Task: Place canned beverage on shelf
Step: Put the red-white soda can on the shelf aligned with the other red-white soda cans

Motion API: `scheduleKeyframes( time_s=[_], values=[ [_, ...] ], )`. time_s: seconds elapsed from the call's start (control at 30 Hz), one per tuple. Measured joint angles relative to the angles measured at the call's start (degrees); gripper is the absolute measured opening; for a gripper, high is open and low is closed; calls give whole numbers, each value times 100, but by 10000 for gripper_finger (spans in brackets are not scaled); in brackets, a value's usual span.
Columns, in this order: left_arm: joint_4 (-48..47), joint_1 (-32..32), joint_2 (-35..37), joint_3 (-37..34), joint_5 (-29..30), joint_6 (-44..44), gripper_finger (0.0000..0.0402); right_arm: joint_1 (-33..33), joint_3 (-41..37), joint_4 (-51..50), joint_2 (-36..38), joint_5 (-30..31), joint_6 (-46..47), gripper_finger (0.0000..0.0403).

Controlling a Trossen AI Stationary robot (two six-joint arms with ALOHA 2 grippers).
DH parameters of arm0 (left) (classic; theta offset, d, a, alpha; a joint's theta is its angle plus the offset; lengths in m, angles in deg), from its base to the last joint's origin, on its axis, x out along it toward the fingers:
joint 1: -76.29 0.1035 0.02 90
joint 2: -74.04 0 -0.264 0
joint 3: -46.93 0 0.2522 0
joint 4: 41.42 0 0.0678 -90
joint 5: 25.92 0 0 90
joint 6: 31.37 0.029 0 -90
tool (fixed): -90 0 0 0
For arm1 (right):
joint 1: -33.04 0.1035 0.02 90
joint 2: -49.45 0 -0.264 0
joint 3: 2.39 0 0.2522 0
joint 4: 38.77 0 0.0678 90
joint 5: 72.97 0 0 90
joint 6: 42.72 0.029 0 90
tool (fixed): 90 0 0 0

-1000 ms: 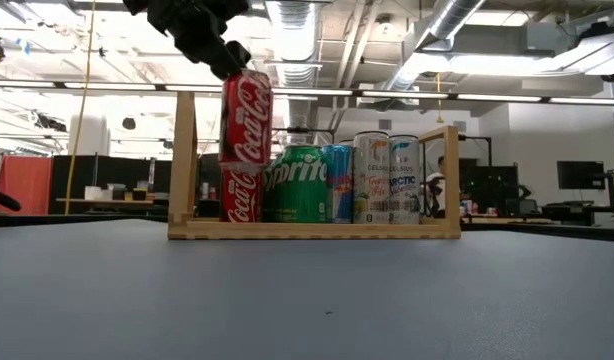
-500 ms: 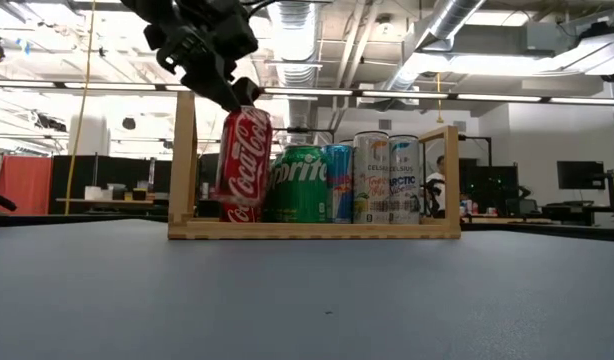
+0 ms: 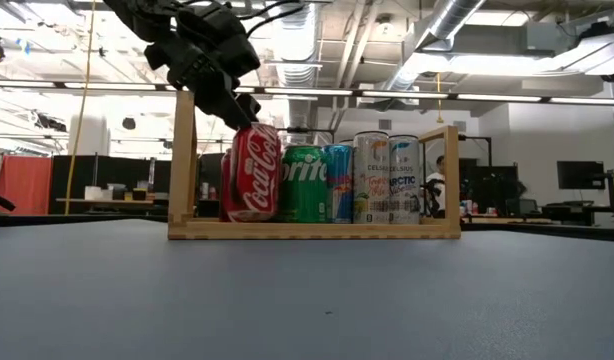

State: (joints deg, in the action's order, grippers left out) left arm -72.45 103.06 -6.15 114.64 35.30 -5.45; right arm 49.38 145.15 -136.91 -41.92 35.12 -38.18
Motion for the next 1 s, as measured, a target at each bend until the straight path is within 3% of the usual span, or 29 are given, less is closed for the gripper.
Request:
scheduleKeyframes(
  time_s=[0.77,1.0],
  values=[
    [-112,-74,12,-47,-91,-39,236,0,0,-2,0,-3,-2,160],
    [-78,-271,16,-279,332,136,236,0,0,-2,0,-3,0,160]
  ],
)
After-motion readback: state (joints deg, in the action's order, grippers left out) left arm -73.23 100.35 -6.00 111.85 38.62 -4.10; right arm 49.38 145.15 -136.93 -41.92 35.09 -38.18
